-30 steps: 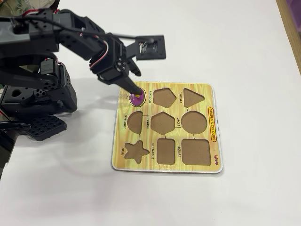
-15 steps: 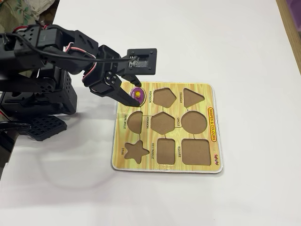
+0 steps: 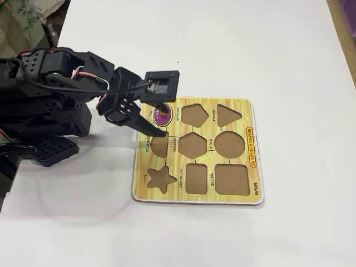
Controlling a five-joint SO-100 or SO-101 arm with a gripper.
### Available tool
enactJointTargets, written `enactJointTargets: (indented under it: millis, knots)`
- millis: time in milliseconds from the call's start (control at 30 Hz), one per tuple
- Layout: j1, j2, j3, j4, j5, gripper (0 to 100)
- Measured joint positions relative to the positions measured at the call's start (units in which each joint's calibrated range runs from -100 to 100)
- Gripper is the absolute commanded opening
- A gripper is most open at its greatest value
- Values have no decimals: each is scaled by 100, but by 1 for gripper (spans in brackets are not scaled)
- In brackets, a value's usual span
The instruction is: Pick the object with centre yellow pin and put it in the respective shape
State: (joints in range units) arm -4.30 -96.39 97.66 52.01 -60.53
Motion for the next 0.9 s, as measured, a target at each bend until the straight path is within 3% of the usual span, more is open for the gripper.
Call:
enactJointTargets:
  millis: [267, 533, 900]
  knots:
    - [37, -95, 54, 77, 31, 19]
    - [9, -155, 54, 1054, 16, 19]
    - [9, -155, 54, 1405, 16, 19]
